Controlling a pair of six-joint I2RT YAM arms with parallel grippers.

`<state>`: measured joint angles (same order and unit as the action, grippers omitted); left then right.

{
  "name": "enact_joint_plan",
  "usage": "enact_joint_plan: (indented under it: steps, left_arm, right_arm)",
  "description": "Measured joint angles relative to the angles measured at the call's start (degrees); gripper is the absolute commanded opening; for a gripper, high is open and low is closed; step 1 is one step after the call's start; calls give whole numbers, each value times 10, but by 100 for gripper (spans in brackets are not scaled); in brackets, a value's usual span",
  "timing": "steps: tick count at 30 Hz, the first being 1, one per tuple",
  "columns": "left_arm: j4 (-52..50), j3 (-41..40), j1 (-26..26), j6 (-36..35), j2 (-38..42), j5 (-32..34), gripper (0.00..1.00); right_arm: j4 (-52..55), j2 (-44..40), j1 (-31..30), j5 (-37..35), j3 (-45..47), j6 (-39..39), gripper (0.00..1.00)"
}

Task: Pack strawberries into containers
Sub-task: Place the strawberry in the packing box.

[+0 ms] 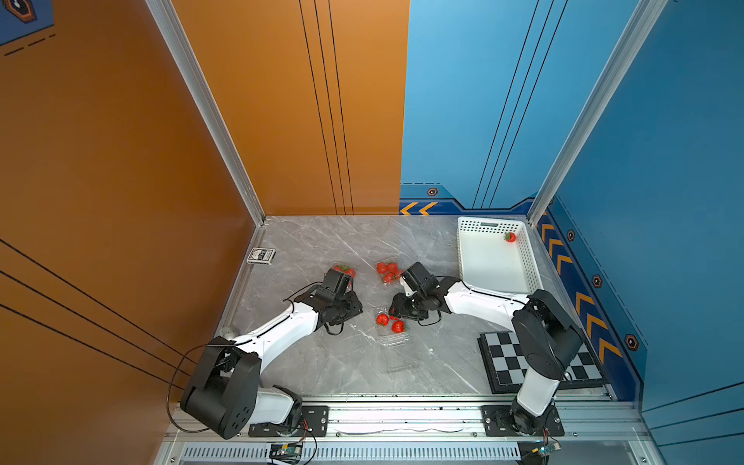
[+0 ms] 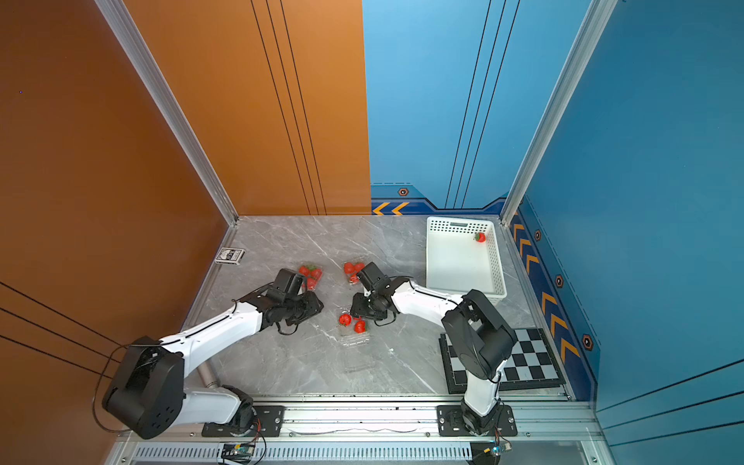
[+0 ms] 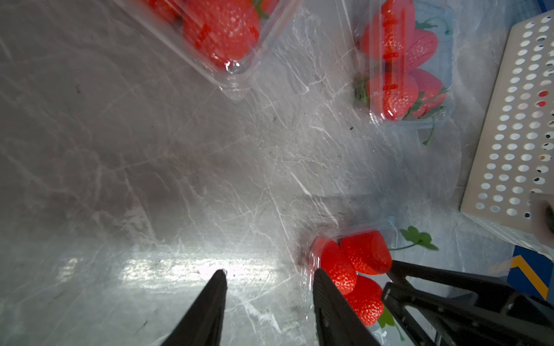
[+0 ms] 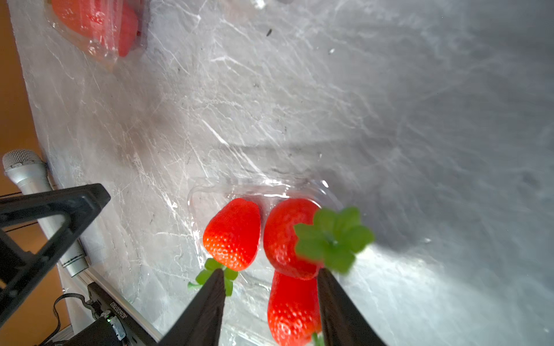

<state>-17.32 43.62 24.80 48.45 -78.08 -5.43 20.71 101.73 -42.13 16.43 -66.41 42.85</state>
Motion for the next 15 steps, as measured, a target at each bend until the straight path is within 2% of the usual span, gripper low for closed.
enact_joint_plan:
  steps: [9, 15]
  left_arm:
    - [0, 12, -1, 0, -19, -2, 49]
    - [-1, 42, 0, -5, -34, -2, 49]
  right_arm:
    - [14, -119, 27, -8, 22, -10, 53]
    - [14, -149, 94, -30, 61, -16, 52]
